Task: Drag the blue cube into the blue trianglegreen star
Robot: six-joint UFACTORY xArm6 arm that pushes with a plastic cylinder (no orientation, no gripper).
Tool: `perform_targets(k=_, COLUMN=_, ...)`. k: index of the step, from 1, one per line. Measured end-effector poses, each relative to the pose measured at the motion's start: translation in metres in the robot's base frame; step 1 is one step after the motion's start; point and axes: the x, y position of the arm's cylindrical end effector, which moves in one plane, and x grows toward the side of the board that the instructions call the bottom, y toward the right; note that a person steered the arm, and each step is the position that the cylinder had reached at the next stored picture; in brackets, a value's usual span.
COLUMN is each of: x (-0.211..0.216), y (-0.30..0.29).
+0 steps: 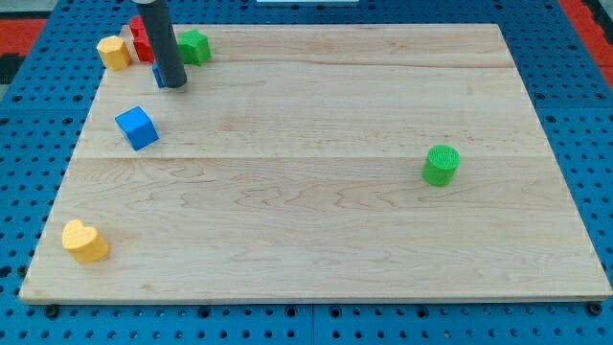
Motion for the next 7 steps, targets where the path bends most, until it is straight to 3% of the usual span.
perform_targets(k=1, x=0.025, y=-0.002)
perform_targets(k=2, x=-0.026, y=-0.015)
perform_targets(k=4, x=0.117, y=0.018)
perform_targets(k=5, x=0.136, y=-0.059)
perform_targets(k=7, x=0.077, y=-0.052)
